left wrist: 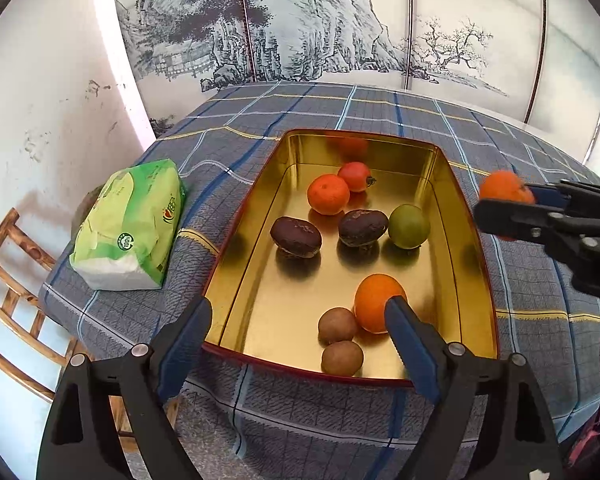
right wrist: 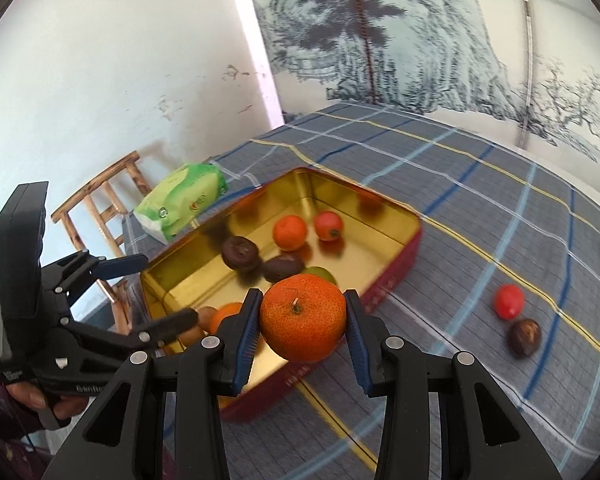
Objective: Organize fruits
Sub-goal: 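Carry the tangerine over the gold tin with the right gripper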
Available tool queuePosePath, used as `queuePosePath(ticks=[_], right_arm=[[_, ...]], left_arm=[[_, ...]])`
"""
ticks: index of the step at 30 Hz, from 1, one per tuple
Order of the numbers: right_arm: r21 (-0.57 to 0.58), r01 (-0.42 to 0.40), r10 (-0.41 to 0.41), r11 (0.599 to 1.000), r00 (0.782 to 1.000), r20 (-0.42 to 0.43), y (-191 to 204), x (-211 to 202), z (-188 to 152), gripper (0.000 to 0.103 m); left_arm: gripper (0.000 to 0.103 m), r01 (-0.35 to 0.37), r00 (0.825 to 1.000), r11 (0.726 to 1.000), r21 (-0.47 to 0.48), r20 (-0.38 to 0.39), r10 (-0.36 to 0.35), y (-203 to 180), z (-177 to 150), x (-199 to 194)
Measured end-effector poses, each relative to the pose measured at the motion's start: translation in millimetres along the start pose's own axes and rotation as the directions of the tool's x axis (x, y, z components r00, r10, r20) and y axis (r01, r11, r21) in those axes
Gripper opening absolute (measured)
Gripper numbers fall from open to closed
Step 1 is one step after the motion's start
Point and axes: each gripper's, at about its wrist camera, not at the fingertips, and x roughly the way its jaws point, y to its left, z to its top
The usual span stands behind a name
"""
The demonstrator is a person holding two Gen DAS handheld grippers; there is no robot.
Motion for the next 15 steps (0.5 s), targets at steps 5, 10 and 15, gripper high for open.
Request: queuePosePath(ticks=[5, 10, 15], right_arm=[[-0.017, -0.014, 0.014, 1.000, 1.000, -0.027, 9, 17, 3, 0.041], [-0.023, -0.017, 0.016, 1.000, 0.998, -0.061, 14, 33, 1, 0.042], [-0.020, -0.012, 0.010, 1.000, 0.996, -0.083, 11, 42, -1, 0.041]], left_arm=[[0.086, 0.005, 1.000, 1.000, -0.002, -0.009, -0.006, 4, -4, 1], [0.086, 0.008, 1.000, 1.000, -0.001, -0.006, -0.008, 4, -4, 1], [0.086, 0.010, 1.000, 1.000, 0.001, -0.004, -0.010, 5, -5, 2]])
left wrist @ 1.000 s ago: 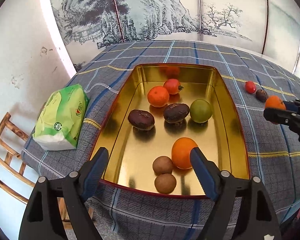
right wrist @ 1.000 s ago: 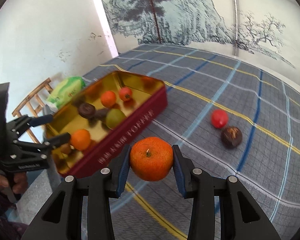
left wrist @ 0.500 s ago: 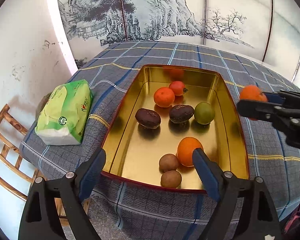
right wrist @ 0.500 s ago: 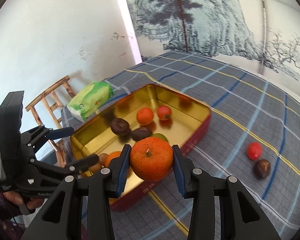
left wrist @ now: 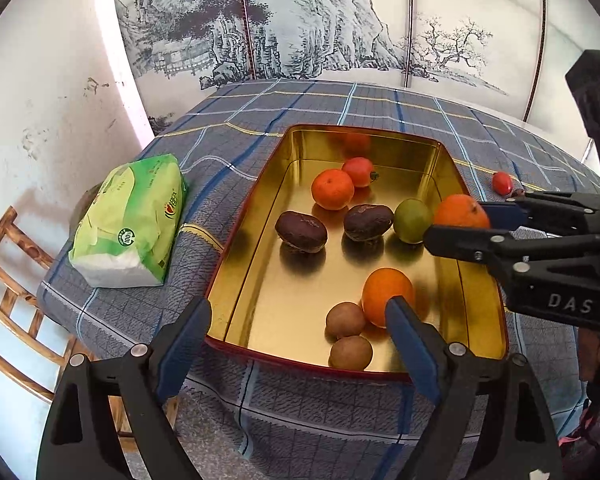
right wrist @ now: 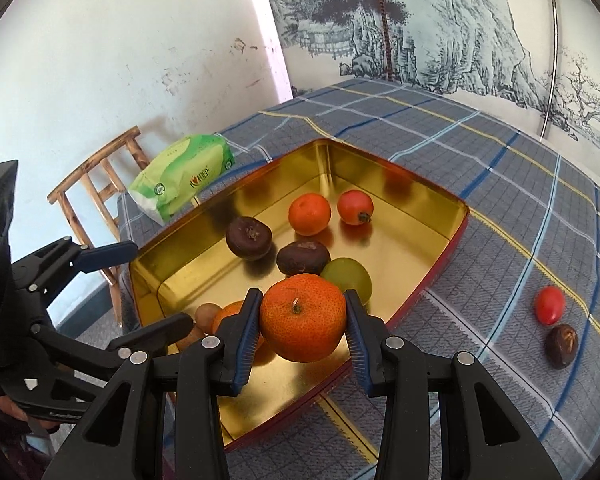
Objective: Organize fruits
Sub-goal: 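Carry the tangerine over the gold tin with the right gripper, then lower the tangerine into the tin and open the right gripper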
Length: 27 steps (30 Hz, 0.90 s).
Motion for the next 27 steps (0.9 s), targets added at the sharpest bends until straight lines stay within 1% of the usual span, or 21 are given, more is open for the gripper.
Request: queuePosePath(ticks=[10, 27], right_arm=[[-0.003, 0.005, -0.005, 1.000, 1.000, -0.027, 2, 11, 2, 0.042], [-0.008, 0.015, -0.015, 1.000, 0.999, -0.047, 3, 22, 2, 0.042]], left_arm=[[0.086, 0.007, 1.000, 1.000, -0.004, 0.002, -0.007, 2, 0, -2], [0.091, 0.012, 1.000, 1.000, -0.023, -0.005, -0.012, 6, 0, -1]])
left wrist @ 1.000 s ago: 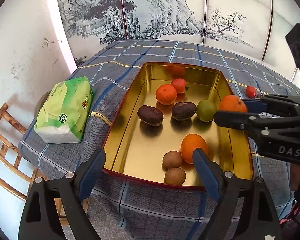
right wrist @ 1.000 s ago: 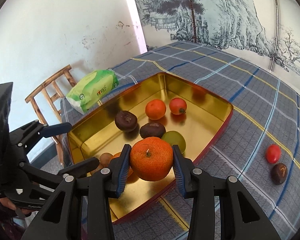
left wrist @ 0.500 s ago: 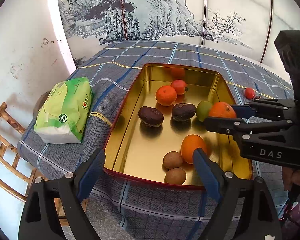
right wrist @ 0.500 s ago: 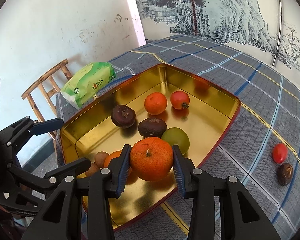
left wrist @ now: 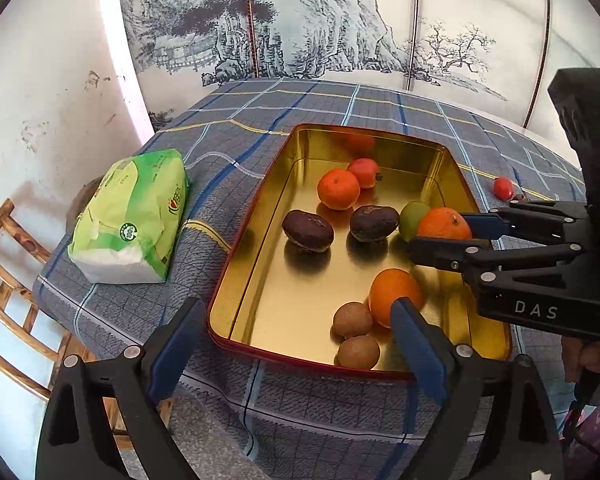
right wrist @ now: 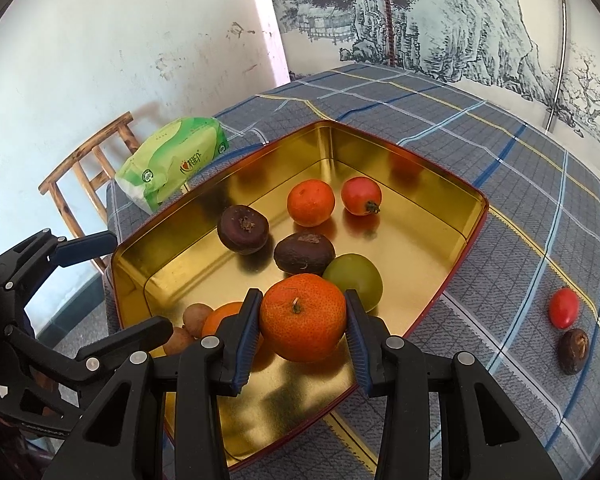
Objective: Organize fruits
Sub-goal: 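Lower the tangerine into the tin and open the right gripper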
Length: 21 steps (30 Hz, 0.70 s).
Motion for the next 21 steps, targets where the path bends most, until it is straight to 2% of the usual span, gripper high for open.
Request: queuePosePath(ticks=[14, 21], right_arm=[[0.022, -0.002, 0.002, 1.000, 1.000, 0.008, -3.6, 0.0, 2.2, 0.042], [0.056, -0.020, 0.018, 0.998, 0.999, 0.046, -8.6, -8.0, 0.0, 0.042]], left_arm=[[0.091, 0.014, 1.000, 1.000, -0.022, -0.015, -0.014, 5.4, -3.0, 4.9], [0.091, 0.013, 1.000, 1.000, -0.026, -0.020, -0.013, 5.2, -5.0, 7.1]])
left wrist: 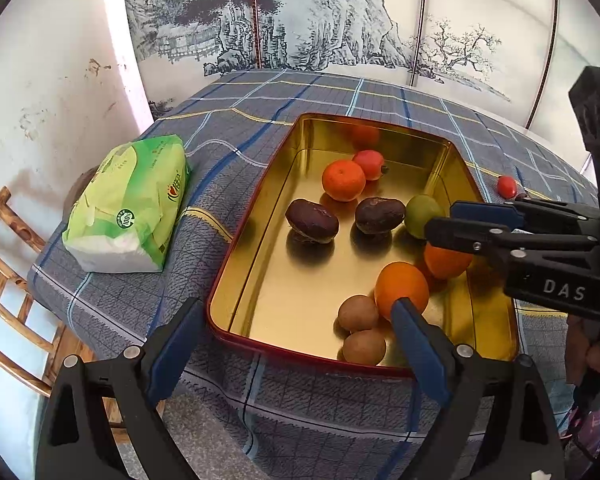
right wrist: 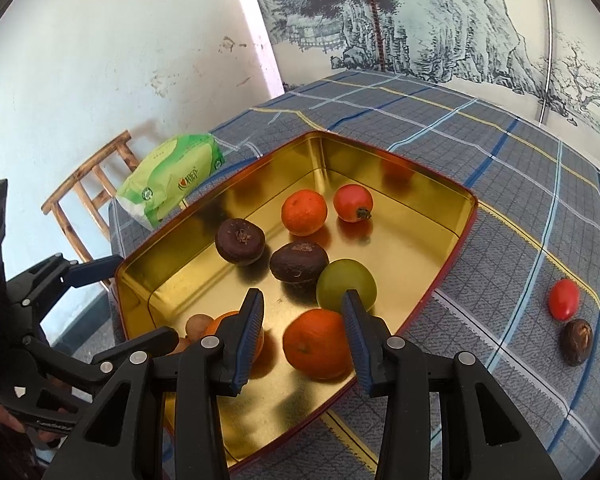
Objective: Organize fruits
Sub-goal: 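Lower the tangerine into the tin and open the right gripper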
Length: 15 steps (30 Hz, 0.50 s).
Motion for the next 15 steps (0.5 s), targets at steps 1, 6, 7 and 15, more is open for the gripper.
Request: queuePosePath(ticks=[1, 6, 7, 15], right_arm=[[0.002, -0.003, 0.003, 1.000, 1.000, 0.004, 0, -2, -1, 0.042], [0.007, -0.006, 0.006, 1.000, 1.000, 0.022, 0, -11, -6, 0.042], [0.009, -0.011, 0.011, 1.000, 1.000, 0.028, 0, -13, -7, 0.042], [0.047, 0.025, -0.029, 0.999, 0.996, 0.082, -16, -45, -23, 0.053]], left_arm=[[0.091, 0.000, 1.000, 1.000, 0.000, 0.000, 0.000, 0, 0, 0], [0.091, 0.000, 1.000, 1.000, 0.002, 0.000, 0.000, 0, 0, -1], [0.091, -0.002, 1.000, 1.000, 0.003, 0.000, 0.002, 0, 1, 0], [0.092, -0.018, 1.000, 1.000, 0.009, 0.002, 0.018, -2, 3, -4]])
